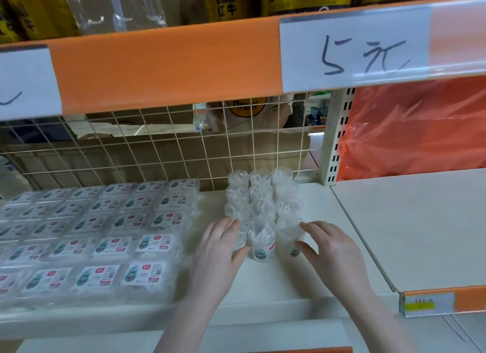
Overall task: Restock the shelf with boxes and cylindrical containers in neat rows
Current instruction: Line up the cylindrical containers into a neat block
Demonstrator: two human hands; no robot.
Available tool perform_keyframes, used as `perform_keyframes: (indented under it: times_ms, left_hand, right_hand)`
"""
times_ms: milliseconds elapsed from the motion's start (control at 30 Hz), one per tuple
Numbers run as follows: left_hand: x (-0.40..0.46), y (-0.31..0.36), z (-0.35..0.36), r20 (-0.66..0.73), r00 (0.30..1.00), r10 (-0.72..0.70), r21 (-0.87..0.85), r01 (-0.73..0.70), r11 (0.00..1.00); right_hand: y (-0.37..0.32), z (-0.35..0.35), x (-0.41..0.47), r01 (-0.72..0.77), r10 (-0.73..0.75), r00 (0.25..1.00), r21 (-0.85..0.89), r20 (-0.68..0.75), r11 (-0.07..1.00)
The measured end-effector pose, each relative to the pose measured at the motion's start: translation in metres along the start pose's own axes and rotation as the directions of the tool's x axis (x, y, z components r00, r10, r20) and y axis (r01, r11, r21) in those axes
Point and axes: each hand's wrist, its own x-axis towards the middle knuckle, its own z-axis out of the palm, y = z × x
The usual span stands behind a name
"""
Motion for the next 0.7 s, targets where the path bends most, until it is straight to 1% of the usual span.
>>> perform_keyframes:
  times_ms: [167,300,433,533,633,700]
  left_hand:
    - [0.003,0.001,0.007,-0.034,0.999,-0.022,0.061,0.024,0.998]
    - [0.007,-0.001,0.013,-0.094,0.995,0.025,0.106,-0.015,0.994]
    - [0.008,0.002,0.013,-0.092,0.995,0.030,0.127,-0.018,0.992]
    - [0.008,0.002,0.014,-0.098,0.995,0.008,0.070,-0.001,0.998]
    - [0.007,-0.004,0.015,-0.112,0.992,0.055,0.053,-0.050,0.997]
    - [0.006,-0.007,0.013,-0.094,0.994,0.064,0.025,-0.062,0.998]
  right_hand:
    - [-0.003,-0.004,-0.001,-0.023,0.023,1.000,0.005,0.020,1.000]
    - [-0.004,-0.009,0.000,-0.058,0.057,0.997,0.011,0.058,0.998]
    - [-0.006,-0.013,0.002,-0.071,0.069,0.993,0.012,0.091,0.997]
    - [-0.007,-0.016,0.004,-0.077,0.075,0.989,0.008,0.130,0.997]
    - [-0.006,-0.019,0.004,-0.081,0.081,0.974,-0.007,0.211,0.997]
    - [-0.005,-0.022,0.006,-0.090,0.094,0.957,-0.028,0.273,0.996]
